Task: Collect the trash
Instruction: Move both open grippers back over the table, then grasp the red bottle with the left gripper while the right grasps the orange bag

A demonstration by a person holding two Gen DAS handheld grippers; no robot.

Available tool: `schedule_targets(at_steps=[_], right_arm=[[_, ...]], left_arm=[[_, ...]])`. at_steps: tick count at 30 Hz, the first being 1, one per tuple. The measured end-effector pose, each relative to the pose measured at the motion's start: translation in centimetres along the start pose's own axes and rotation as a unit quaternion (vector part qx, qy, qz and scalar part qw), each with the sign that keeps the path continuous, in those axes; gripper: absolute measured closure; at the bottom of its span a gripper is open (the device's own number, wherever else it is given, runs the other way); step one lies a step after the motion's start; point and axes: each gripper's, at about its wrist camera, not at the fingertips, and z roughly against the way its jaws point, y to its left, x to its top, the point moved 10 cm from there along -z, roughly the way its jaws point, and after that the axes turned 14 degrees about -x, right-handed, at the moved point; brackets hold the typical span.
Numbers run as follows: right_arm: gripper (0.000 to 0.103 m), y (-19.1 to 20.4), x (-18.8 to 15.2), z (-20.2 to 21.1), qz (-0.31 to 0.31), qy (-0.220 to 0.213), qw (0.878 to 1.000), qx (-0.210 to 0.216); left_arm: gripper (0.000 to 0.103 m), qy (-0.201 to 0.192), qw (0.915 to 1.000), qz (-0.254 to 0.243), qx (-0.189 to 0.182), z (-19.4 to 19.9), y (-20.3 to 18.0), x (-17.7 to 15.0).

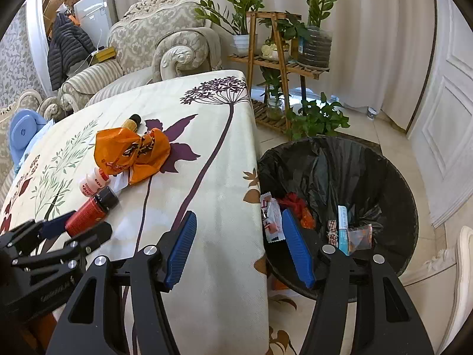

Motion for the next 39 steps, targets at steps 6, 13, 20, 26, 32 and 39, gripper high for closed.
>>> schedule_targets(at_steps=[6, 13, 20, 26, 32, 39], right_arm=[[0.044, -0.3, -0.2, 0.5, -0.006, -0.004, 1.000, 0.004], [0.044, -0.1, -0.3, 0.7, -0.002, -0.004, 1.000, 0.004], [0.044, 1.0, -0.3, 1.1, 0.009, -0.007, 1.000, 0.004], [0.044, 2.4, 0.2, 1.6, 0.021, -0.011, 1.000, 0.009], [0.040, 4.6, 1.1, 2.1, 0.038, -0.018, 0.999, 0.016], [0.037, 7.6, 2.5, 2.0, 0.056, -0.025, 0.998, 0.028]], left_arm=[[0.043, -0.007, 0.9997, 0.002, 0.025, 0.0, 0.6, 0.5], [0.053, -0.007, 0.9993, -0.013, 0.033, -0.6, 0.7, 1.2], [0.080, -0.016, 0.9995, -0.017, 0.021, -0.3, 0.6, 1.0], [0.080, -0.030, 0.9993, -0.008, 0.020, 0.9, 1.2, 0.8], [0.080, -0.051, 0.9980, 0.008, 0.038, 3.1, 3.2, 1.1], [0.080, -0.066, 0.9944, 0.040, 0.072, 4.9, 7.8, 1.5]])
